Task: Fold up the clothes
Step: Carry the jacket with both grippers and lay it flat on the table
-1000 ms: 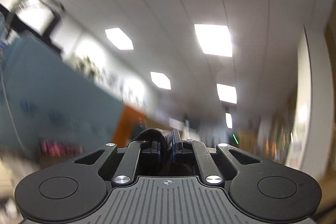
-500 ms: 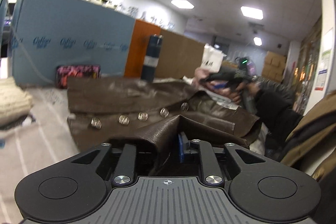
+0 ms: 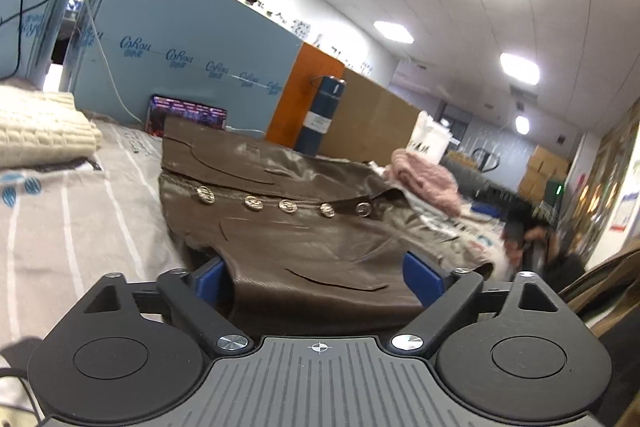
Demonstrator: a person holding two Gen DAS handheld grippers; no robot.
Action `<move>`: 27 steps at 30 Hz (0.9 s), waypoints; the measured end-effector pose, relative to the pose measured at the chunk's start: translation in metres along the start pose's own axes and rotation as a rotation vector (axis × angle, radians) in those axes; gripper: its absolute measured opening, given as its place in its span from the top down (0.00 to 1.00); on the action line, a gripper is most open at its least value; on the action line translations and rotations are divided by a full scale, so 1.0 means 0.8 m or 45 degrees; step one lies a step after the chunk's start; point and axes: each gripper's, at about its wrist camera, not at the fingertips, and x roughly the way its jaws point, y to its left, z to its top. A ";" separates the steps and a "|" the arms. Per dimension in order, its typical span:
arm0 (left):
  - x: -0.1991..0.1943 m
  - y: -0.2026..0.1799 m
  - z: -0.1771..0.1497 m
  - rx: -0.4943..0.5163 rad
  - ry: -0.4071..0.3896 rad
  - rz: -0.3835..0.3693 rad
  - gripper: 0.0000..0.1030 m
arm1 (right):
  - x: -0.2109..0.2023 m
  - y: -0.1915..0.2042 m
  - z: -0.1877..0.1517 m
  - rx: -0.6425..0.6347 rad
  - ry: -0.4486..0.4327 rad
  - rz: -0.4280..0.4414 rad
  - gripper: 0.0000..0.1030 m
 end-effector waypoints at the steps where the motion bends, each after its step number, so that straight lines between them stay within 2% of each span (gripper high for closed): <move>1: 0.002 0.001 0.000 -0.013 -0.001 0.010 0.09 | -0.005 -0.003 -0.008 0.029 0.016 -0.001 0.01; 5: 0.009 0.004 0.001 -0.065 -0.004 0.050 0.09 | -0.022 -0.013 -0.038 0.168 0.073 0.025 0.01; 7: 0.013 0.006 0.001 -0.091 -0.005 0.070 0.09 | -0.036 -0.010 -0.050 0.165 0.061 0.095 0.01; 10: 0.018 0.008 0.002 -0.130 -0.007 0.100 0.09 | -0.051 0.007 -0.062 0.035 0.057 0.191 0.01; 14: 0.033 0.006 0.009 -0.098 0.003 0.160 0.11 | -0.059 0.038 -0.075 -0.222 0.097 0.280 0.00; 16: 0.039 0.002 0.009 -0.048 -0.006 0.210 0.43 | -0.059 0.047 -0.082 -0.316 0.138 0.318 0.00; 17: 0.044 0.002 0.010 -0.032 0.013 0.255 0.76 | -0.059 0.051 -0.085 -0.357 0.157 0.326 0.00; 18: 0.048 0.002 0.011 -0.021 0.019 0.269 0.84 | -0.059 0.055 -0.089 -0.397 0.173 0.332 0.00; 21: 0.058 0.000 0.013 0.020 0.044 0.307 0.87 | -0.058 0.059 -0.096 -0.486 0.195 0.296 0.00; 24: 0.066 -0.004 0.015 0.072 0.085 0.335 0.87 | -0.054 0.055 -0.098 -0.514 0.215 0.193 0.00; 27: 0.074 -0.007 0.017 0.124 0.126 0.363 0.86 | -0.056 0.044 -0.098 -0.464 0.210 0.116 0.00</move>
